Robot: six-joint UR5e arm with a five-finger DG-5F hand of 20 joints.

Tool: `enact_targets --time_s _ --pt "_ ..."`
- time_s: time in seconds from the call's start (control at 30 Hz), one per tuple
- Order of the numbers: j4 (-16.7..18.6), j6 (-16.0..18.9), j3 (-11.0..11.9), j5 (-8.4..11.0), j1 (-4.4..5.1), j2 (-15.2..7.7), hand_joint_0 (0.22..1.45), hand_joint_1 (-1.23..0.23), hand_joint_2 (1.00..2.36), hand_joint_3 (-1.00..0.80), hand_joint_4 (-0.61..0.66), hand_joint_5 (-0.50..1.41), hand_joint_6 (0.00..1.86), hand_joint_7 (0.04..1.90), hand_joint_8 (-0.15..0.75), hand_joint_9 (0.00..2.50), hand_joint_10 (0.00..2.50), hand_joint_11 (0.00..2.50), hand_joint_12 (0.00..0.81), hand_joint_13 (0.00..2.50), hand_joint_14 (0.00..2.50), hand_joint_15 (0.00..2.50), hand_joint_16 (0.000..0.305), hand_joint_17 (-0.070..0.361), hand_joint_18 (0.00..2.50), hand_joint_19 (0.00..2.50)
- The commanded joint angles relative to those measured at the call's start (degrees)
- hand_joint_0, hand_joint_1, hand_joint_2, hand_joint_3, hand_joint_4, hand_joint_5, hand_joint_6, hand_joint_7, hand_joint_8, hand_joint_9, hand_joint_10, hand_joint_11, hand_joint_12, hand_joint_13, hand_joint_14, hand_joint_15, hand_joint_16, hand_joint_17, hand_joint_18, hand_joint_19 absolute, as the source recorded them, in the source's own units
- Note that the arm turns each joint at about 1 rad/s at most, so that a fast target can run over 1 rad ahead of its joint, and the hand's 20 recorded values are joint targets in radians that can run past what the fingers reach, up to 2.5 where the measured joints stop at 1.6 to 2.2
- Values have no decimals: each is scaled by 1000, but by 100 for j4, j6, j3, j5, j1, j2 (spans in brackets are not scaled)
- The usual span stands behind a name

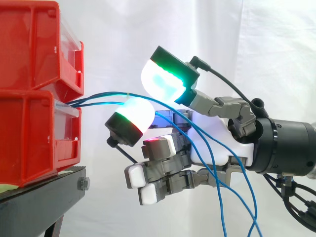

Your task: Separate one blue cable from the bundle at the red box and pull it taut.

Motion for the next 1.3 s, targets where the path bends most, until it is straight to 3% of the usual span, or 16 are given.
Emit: enact_targets --time_s 0.0,0.1,0.23,0.37,0.67,0.93,1.13,1.17,1.27 --pt "0 -10 4 6 -2 1 619 -644 1000 -500 63 -131 896 1056 341 1144 15 989 342 909 20 563 35 80 791 536" --pt "9 -10 4 15 6 1 652 -749 1000 -500 65 -131 896 1076 343 1143 12 1005 344 911 19 566 35 79 796 534" --pt "-9 -45 4 15 15 1 745 -893 1000 -500 -69 -143 912 1106 336 1137 14 1016 343 916 21 569 36 80 814 536" --pt "-9 -133 4 23 15 1 756 -918 1000 -500 -95 -147 920 1087 329 1127 15 1033 339 918 20 574 36 80 824 533" --pt "-9 -168 4 23 24 -8 722 -998 1000 -500 -16 -144 933 1062 330 1139 15 1086 338 932 21 607 36 81 838 551" --pt "-9 -168 -4 23 24 -8 607 -1086 1000 -500 51 -147 934 1030 318 1114 16 1093 339 932 24 645 37 82 835 589" --pt "-18 -168 -4 23 24 1 533 -1015 1000 -500 63 -141 928 994 334 1143 14 1105 350 947 22 642 40 89 854 600" --pt "-18 -168 -4 23 24 -8 506 -910 1000 -500 70 -136 923 983 340 1153 12 1101 362 959 22 648 41 93 872 597" --pt "-18 -177 -4 23 24 -8 504 -779 1000 -500 75 -131 912 966 349 1175 13 1095 369 972 20 643 42 95 883 606"
